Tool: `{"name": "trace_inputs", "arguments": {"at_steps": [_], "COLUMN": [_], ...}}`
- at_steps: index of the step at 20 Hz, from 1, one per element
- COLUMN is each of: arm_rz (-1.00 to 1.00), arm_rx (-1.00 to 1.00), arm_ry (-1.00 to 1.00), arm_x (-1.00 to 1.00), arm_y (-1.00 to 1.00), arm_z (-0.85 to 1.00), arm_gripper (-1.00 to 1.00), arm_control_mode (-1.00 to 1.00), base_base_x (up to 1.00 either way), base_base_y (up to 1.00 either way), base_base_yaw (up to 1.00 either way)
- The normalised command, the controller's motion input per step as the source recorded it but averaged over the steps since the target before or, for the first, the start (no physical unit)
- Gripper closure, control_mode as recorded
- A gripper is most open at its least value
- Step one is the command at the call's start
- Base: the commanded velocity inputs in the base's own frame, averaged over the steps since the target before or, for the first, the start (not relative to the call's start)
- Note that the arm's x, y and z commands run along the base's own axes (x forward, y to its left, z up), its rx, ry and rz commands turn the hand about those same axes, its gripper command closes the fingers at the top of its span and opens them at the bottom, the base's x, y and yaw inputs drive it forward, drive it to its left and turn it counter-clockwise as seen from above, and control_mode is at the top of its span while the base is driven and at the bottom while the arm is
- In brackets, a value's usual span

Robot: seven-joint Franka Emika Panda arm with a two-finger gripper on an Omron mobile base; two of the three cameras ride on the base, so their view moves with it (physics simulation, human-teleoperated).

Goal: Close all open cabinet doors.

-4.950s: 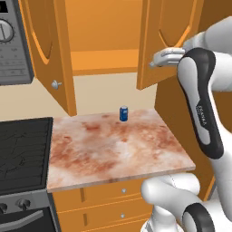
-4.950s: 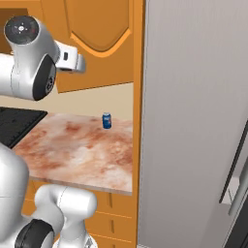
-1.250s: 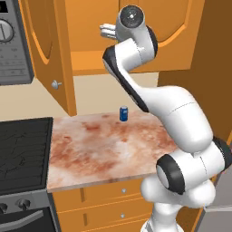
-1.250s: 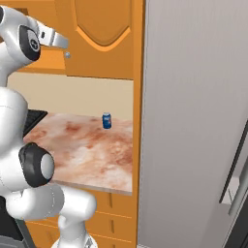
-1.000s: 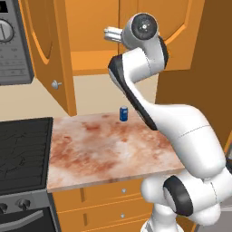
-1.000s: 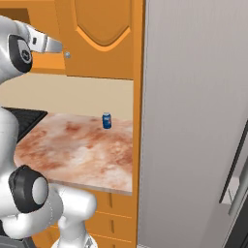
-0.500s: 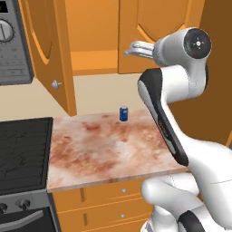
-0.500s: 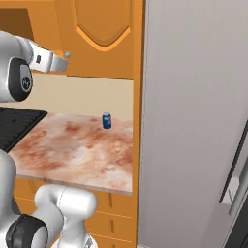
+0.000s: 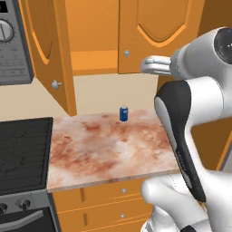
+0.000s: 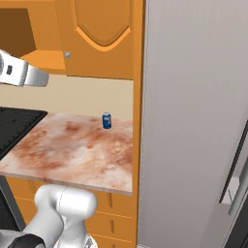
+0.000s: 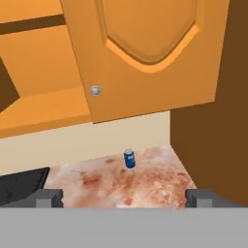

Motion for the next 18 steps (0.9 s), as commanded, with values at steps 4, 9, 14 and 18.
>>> {"name": "trace_inputs", "arguments": {"at_steps": [4,9,14,18], "arm_rz": [0.02,0.01,-0.02,0.0], "arm_rx": [0.01,0.0,-0.04,-0.1], "arm_ry": [-0.06,-0.09,-0.03,0.0], "arm_x": [-0.96,-0.66,-0.75,-0.5], "arm_y": [-0.11,0.06,0.58,1.0], "arm_z": [-0.06,0.0,-0.01,-0.05], "arm_gripper": [-1.0,-1.0,-1.0,-1.0], "arm_control_mode": [-1.0,-1.0,-1.0,-1.0], "base_base_x": [0.0,0.0,0.0,0.0], "base_base_y": [0.0,0.0,0.0,0.0], "base_base_yaw": [0.0,0.0,0.0,0.0]}}
